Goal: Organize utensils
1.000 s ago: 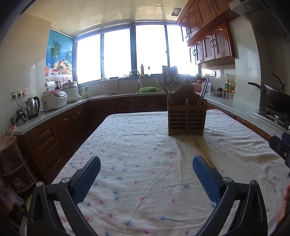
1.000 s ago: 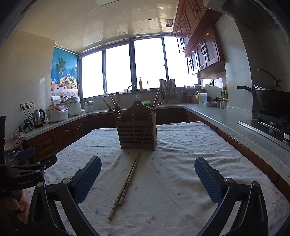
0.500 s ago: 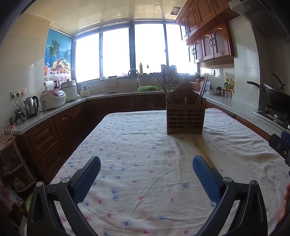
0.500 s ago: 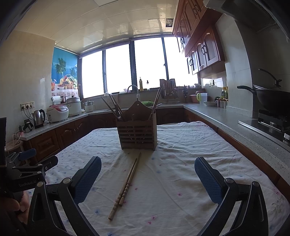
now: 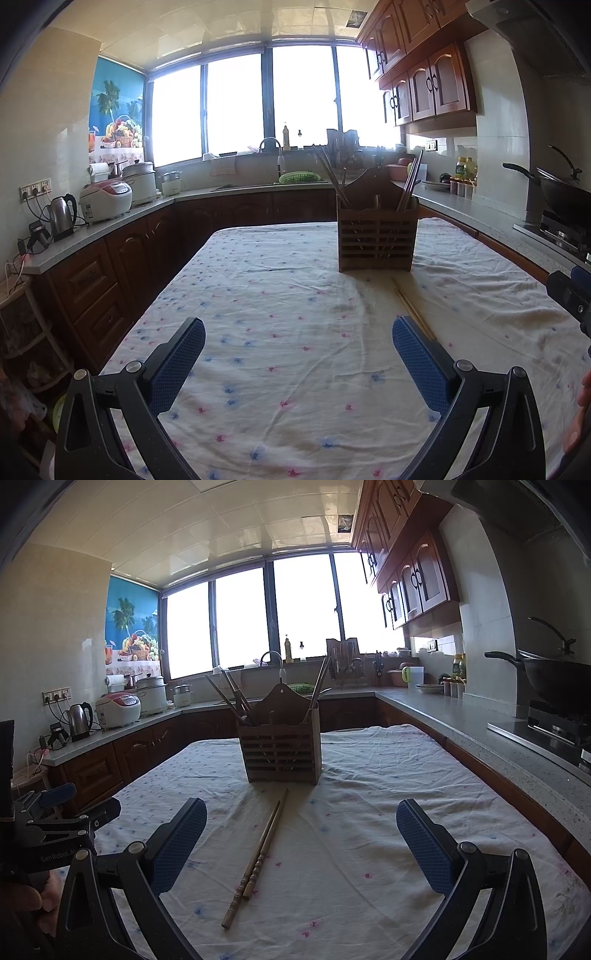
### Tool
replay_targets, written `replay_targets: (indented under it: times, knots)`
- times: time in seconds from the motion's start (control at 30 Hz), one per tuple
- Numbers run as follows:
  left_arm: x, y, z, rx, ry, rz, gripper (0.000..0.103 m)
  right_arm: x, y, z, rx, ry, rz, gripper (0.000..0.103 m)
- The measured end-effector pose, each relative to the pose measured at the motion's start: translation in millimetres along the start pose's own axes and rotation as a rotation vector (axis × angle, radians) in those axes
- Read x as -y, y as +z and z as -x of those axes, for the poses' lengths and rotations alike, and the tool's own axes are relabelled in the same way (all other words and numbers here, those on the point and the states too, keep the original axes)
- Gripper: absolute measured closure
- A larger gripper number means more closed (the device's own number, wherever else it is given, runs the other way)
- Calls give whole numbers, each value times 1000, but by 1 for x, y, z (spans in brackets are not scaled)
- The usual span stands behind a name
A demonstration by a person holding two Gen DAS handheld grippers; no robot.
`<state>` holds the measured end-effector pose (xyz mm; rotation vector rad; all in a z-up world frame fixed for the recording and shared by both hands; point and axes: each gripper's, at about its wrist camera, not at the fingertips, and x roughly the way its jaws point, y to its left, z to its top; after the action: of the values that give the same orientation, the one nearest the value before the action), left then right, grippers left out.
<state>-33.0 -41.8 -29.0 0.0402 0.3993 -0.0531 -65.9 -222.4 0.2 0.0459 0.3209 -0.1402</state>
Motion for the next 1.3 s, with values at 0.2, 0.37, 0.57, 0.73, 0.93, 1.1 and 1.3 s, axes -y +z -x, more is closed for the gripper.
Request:
replay_targets:
  times: [0.2,0.37,0.57,0.73,0.93,1.1,1.3]
  knots:
    - [1,1,0,-2,-2,1,1,-1,1,-1,-3,1,-2,0]
    - [3,2,-2,-8,-3,-1,1,-1,1,-2,-4,1,-2,0]
    - [3,3,-4,-10,-4,1,1,-1,1,-2,-5,2,-3,0]
    - [3,2,-5,-14,-3,3,1,-2,2,-2,-7,3,-4,0]
    - [4,3,-8,-21,-3,8,1,-2,2,-2,-8,3,-6,0]
    - [4,3,-8,-24,-4,10,1,-6,2,-3,-12,4,-7,0]
    - [5,3,-9,-27,-4,12,1,-5,1,-4,-14,5,-9,0]
